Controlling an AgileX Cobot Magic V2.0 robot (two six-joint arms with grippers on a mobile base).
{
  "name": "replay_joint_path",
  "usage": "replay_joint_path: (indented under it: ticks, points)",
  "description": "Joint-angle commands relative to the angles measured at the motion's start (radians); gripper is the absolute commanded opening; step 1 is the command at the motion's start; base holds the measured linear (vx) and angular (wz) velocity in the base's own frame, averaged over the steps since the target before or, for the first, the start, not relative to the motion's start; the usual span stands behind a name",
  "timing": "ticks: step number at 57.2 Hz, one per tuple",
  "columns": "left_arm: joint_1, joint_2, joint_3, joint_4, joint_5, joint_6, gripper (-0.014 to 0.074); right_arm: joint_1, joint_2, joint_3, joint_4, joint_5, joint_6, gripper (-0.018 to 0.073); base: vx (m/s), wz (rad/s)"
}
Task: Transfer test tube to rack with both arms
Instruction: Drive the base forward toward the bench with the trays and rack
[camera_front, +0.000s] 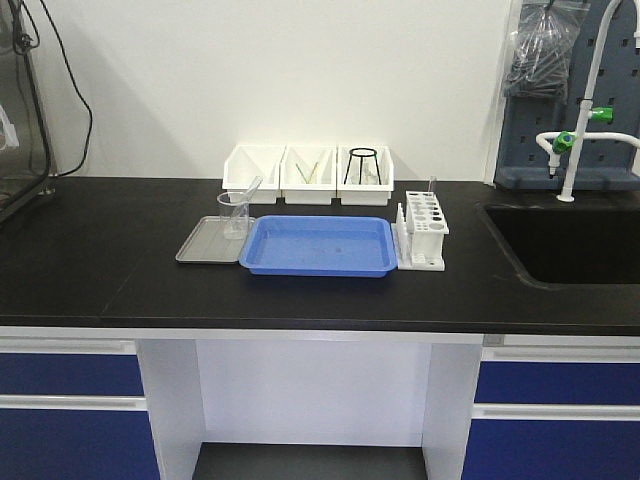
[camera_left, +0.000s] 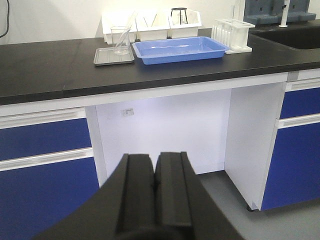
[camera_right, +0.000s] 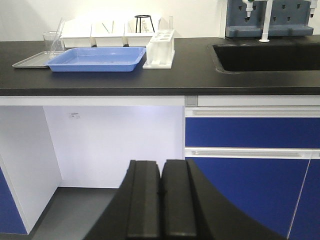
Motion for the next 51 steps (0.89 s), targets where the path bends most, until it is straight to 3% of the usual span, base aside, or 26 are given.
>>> replay_joint_path:
  ticks: [1, 51]
  points:
    - [0.000, -0.013, -0.022, -0.008, -0.078, -0.001, -0.0007, -0.004, -0.008, 0.019, -0.005, -0.082, -0.006, -0.0008, 0.00, 0.00]
    - [0.000, -0.013, -0.022, -0.008, -0.078, -0.001, -0.0007, -0.004, -0.008, 0.019, -0.005, -0.078, -0.006, -0.0008, 0.00, 0.00]
